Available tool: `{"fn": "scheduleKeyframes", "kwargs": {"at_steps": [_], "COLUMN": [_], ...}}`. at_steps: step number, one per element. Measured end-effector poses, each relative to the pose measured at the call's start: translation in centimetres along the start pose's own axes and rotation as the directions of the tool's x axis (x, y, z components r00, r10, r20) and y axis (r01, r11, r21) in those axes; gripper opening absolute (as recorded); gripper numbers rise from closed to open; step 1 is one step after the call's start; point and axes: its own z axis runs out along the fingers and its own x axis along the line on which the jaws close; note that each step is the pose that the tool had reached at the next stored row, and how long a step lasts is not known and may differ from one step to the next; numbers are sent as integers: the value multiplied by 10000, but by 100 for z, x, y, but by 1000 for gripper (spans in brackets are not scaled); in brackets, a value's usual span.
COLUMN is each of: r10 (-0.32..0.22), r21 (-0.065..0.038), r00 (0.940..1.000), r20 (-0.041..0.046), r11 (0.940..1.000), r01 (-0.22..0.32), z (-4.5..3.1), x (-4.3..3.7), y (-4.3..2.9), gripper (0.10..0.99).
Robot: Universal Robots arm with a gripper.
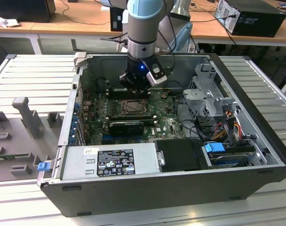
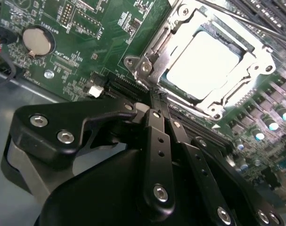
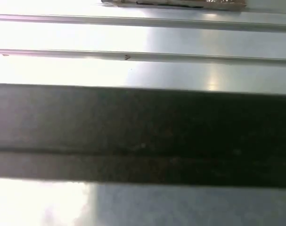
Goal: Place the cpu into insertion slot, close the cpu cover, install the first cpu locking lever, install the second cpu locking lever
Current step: 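Install the first cpu locking lever, then install the second cpu locking lever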
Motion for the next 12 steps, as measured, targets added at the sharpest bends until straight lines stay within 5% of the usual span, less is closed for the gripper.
{"fn": "scheduleKeyframes", "kwargs": {"at_steps": [3,12], "r10": [2,1], "r21": [27,61], "r00": [10000,10000], "r20": [-1,-2], "r11": [10000,10000], "r01": [-2,-1], "z": [-67,-72], "x": [0,2], "y": [5,-47], "gripper": [106,106]}}
